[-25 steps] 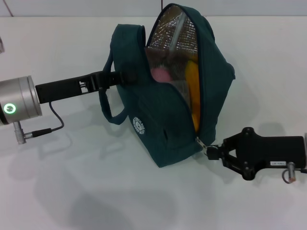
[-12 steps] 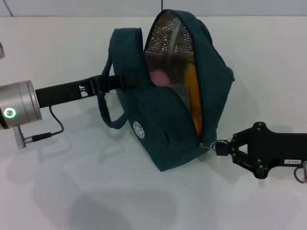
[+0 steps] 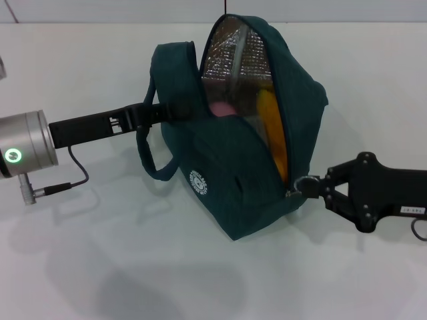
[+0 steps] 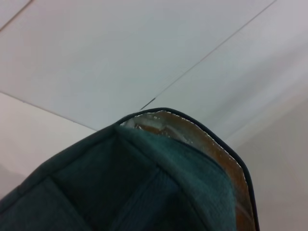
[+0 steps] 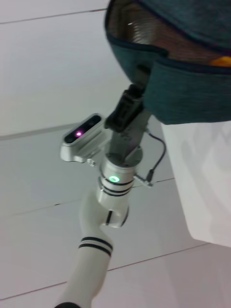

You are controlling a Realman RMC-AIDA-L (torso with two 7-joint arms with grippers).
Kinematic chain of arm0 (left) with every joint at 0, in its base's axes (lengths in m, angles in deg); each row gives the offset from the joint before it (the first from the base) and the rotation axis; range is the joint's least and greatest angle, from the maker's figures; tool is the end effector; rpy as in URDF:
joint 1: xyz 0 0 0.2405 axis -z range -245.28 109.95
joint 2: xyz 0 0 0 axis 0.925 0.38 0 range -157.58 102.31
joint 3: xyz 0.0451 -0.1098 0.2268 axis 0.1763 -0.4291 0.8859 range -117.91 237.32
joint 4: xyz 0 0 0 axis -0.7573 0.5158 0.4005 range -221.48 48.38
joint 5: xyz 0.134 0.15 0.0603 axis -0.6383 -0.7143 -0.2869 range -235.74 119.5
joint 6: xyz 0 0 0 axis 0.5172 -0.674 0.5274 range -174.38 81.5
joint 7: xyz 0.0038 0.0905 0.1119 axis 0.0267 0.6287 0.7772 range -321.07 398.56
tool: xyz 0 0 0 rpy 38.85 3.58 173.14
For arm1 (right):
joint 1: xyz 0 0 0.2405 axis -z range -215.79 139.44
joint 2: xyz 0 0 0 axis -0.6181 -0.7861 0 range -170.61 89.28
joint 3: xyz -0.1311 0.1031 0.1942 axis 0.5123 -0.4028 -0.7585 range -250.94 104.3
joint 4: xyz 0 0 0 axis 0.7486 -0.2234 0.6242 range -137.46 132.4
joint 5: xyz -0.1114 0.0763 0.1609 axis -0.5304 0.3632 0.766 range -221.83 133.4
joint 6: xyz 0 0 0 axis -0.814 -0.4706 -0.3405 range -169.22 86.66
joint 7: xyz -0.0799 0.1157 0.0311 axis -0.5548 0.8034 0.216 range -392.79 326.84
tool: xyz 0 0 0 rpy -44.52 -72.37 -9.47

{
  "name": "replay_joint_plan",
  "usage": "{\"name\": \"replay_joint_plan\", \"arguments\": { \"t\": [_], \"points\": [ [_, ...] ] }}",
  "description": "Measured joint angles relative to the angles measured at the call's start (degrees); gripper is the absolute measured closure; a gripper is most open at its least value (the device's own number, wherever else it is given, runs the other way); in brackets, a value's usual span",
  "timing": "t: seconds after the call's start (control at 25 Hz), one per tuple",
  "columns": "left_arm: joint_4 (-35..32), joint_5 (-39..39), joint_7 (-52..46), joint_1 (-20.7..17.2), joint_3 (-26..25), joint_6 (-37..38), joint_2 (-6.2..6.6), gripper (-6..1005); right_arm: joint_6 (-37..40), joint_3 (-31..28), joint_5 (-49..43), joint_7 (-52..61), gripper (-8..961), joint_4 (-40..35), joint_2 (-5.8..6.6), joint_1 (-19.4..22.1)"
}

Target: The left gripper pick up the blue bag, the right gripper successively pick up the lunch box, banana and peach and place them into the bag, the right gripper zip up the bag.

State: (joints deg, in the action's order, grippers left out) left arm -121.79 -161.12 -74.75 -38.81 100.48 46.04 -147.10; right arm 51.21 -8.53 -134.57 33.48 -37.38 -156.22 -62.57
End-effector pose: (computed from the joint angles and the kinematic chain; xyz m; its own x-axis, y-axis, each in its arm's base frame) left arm -0.2467 0.3250 0.0040 0.2773 0.7533 0.5963 0.7806 -0.5385 0.3173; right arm 0.2478 0.2947 -0.0153 0.8016 -0.1520 -0.5783 -0.2322 -0.9704 -0.0669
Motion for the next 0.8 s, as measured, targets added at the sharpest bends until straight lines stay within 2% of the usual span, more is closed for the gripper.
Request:
{"name": "replay_joint_plan", "arguments": {
  "t": [0.36,0.6,0.8],
  "points": [
    [0.0,0.6,2.8,0.0,0.0,-0.3,0.18,931,-0.3,0.5,1.2,-1.1,930,0.3,-0.34,-1.8],
    [0.0,2.3,5.6,-1.3,-0.1,-1.2,0.23,913,-0.5,0.5,3.7,-1.6,929,0.2,-0.38,-2.6],
    [0.0,2.9,8.0,-2.5,-1.8,-1.5,0.31,724,-1.4,0.6,5.2,-2.2,927,0.6,-0.50,-4.4]
  ]
}}
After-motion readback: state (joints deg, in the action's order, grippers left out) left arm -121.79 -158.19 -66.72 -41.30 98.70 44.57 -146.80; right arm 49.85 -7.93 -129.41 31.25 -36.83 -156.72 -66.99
